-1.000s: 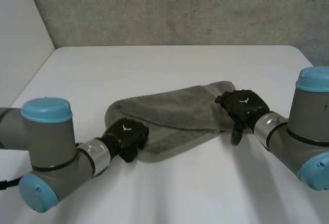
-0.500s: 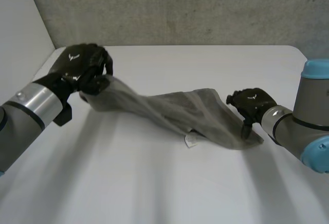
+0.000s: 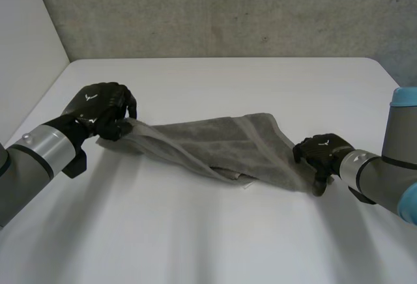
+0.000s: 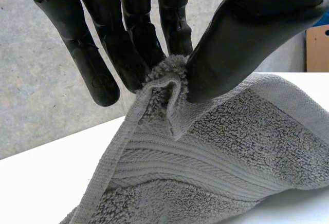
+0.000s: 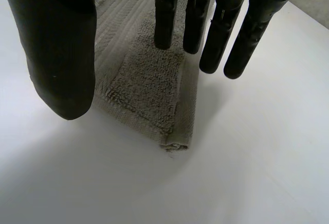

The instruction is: Fold the towel.

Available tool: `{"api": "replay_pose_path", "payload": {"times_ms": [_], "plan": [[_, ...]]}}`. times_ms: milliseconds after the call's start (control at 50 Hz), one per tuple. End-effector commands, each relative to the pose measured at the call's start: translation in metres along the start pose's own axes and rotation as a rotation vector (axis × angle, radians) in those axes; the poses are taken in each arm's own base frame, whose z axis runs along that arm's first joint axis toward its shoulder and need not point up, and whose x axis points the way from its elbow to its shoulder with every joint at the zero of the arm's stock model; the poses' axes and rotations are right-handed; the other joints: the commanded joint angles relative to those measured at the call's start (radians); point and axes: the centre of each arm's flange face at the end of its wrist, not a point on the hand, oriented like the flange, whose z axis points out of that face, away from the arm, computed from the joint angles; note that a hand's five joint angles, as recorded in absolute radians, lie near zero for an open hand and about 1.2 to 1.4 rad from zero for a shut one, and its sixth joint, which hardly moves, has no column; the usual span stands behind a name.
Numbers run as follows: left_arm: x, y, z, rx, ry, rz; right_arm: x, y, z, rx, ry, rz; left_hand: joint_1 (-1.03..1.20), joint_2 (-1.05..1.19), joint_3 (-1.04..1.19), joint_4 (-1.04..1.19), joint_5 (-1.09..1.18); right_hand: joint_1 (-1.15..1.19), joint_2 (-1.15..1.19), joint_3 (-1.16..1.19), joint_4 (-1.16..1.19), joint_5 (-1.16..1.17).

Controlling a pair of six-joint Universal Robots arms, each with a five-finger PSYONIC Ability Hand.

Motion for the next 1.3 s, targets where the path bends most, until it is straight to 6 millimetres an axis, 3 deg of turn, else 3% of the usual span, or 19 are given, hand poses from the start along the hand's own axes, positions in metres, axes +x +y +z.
{"api": "replay_pose_path", "payload": {"times_ms": [20, 160, 260, 280, 320, 480, 520, 580, 620, 640, 680, 780, 840, 960, 1000, 1020, 1100, 1200, 1300], "plan": [[0.000, 0.003, 0.001, -0.010, 0.002, -0.005, 0.004, 0.007, 0.010, 0.016, -0.001, 0.003, 0.146, 0.077, 0.069, 0.040, 0.117, 0.070, 0.066, 0.063, 0.064, 0.058], [0.000, 0.004, 0.000, -0.012, 0.001, -0.006, 0.003, 0.015, 0.023, 0.022, 0.001, 0.002, 0.146, 0.077, 0.069, 0.040, 0.117, 0.193, 0.189, 0.187, 0.187, 0.181], [0.000, 0.006, 0.000, -0.018, 0.001, -0.009, 0.003, 0.015, 0.026, 0.025, 0.000, 0.003, 0.146, 0.077, 0.069, 0.040, 0.117, 0.569, 0.565, 0.563, 0.563, 0.557], [0.000, 0.006, 0.000, -0.018, -0.001, -0.009, 0.004, 0.012, 0.026, 0.036, 0.002, 0.007, 0.146, 0.077, 0.069, 0.040, 0.117, 0.880, 0.876, 0.874, 0.874, 0.868], [0.000, 0.006, 0.000, -0.018, 0.001, -0.011, 0.005, 0.007, 0.025, 0.051, 0.008, 0.010, 0.146, 0.077, 0.069, 0.040, 0.117, 0.888, 0.884, 0.882, 0.882, 0.876], [-0.001, -0.012, 0.003, 0.034, 0.000, 0.007, 0.027, -0.054, -0.008, 0.238, 0.089, 0.034, 0.146, 0.077, 0.069, 0.040, 0.117, 0.888, 0.884, 0.882, 0.882, 0.876], [0.000, -0.033, 0.001, 0.091, -0.001, 0.026, 0.039, -0.087, -0.031, 0.340, 0.109, 0.052, 0.146, 0.077, 0.069, 0.040, 0.117, 0.888, 0.884, 0.882, 0.882, 0.876], [0.001, -0.050, -0.004, 0.138, -0.003, 0.039, 0.044, -0.103, -0.047, 0.383, 0.107, 0.055, 0.146, 0.077, 0.069, 0.040, 0.117, 0.888, 0.884, 0.882, 0.882, 0.876], [0.000, -0.086, -0.015, 0.246, -0.012, 0.040, 0.054, -0.135, -0.082, 0.464, 0.108, 0.043, 0.146, 0.077, 0.069, 0.040, 0.117, 0.888, 0.884, 0.882, 0.882, 0.876], [0.000, -0.086, -0.015, 0.247, -0.012, 0.039, 0.054, -0.135, -0.082, 0.464, 0.108, 0.043, 0.146, 0.077, 0.069, 0.040, 0.117, 0.888, 0.884, 0.882, 0.882, 0.876], [-0.002, -0.127, -0.028, 0.365, -0.002, 0.016, 0.074, -0.162, -0.117, 0.529, 0.164, 0.027, 0.146, 0.077, 0.069, 0.040, 0.117, 0.888, 0.884, 0.882, 0.882, 0.876], [-0.007, -0.169, -0.043, 0.481, 0.052, -0.045, 0.101, -0.193, -0.152, 0.618, 0.243, 0.024, 0.146, 0.077, 0.069, 0.040, 0.117, 0.888, 0.884, 0.882, 0.882, 0.876], [-0.020, -0.176, -0.045, 0.490, 0.054, -0.089, 0.113, -0.193, -0.151, 0.600, 0.256, 0.034, 0.146, 0.077, 0.069, 0.040, 0.117, 0.888, 0.884, 0.882, 0.882, 0.876], [-0.050, -0.161, -0.038, 0.450, -0.003, -0.140, 0.114, -0.156, -0.102, 0.380, 0.183, 0.019, 0.146, 0.077, 0.069, 0.040, 0.117, 0.888, 0.884, 0.882, 0.882, 0.876], [-0.066, -0.125, -0.020, 0.357, -0.028, -0.210, 0.108, -0.144, -0.091, 0.309, 0.165, -0.023, 0.146, 0.077, 0.069, 0.040, 0.117, 0.888, 0.884, 0.882, 0.882, 0.876], [-0.066, -0.124, -0.020, 0.357, -0.028, -0.211, 0.108, -0.144, -0.091, 0.308, 0.165, -0.023, 0.146, 0.077, 0.069, 0.040, 0.117, 0.888, 0.884, 0.882, 0.882, 0.876], [-0.076, -0.071, 0.003, 0.225, -0.045, -0.260, 0.080, -0.124, -0.062, 0.190, 0.079, -0.127, 0.146, 0.077, 0.069, 0.040, 0.117, 0.888, 0.884, 0.882, 0.882, 0.876], [-0.072, -0.027, 0.029, 0.111, -0.017, -0.211, 0.063, -0.132, -0.044, 0.225, 0.087, -0.133, 0.146, 0.077, 0.069, 0.040, 0.117, 0.888, 0.884, 0.882, 0.882, 0.876], [-0.053, -0.044, 0.065, 0.171, 0.064, -0.107, 0.066, -0.176, -0.031, 0.463, 0.179, -0.115, 0.146, 0.077, 0.069, 0.040, 0.117, 0.888, 0.884, 0.882, 0.882, 0.876]]}}
